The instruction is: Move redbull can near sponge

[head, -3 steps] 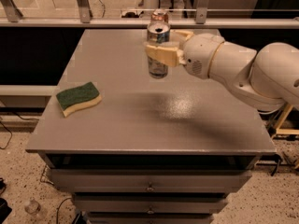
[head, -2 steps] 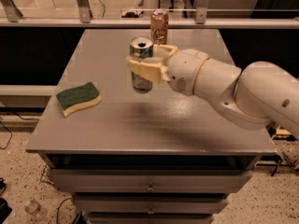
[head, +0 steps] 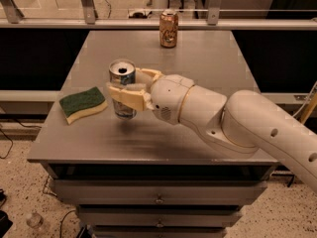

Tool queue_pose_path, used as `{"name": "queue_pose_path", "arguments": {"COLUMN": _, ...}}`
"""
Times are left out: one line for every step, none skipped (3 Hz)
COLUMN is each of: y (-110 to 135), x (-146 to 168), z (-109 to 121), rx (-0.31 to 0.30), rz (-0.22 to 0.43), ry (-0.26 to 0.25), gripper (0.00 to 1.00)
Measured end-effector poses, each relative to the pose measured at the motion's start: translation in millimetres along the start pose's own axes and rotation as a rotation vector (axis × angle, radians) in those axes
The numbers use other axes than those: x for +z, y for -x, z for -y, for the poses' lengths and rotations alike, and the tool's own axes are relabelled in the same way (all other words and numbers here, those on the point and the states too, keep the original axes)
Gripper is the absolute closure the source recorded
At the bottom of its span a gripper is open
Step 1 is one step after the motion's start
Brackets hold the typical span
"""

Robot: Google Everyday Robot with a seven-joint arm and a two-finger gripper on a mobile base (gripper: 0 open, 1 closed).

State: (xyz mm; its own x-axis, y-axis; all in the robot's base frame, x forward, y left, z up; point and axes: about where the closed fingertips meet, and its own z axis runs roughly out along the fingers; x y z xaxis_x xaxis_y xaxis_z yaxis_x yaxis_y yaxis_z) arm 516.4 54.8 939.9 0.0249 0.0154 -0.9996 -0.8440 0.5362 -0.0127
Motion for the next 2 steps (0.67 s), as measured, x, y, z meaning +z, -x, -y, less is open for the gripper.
{"name": "queue_pose_path", "arguments": {"y": -11, "x": 13, "z": -8, "rx": -0.002, "rz": -0.006, "ry": 0.031, "gripper": 1.00}}
{"name": "queue_pose_path", "arguments": {"y": -22, "x": 22, "z": -5, "rx": 0.001, "rz": -0.031, "ry": 0.051, "gripper": 1.00}}
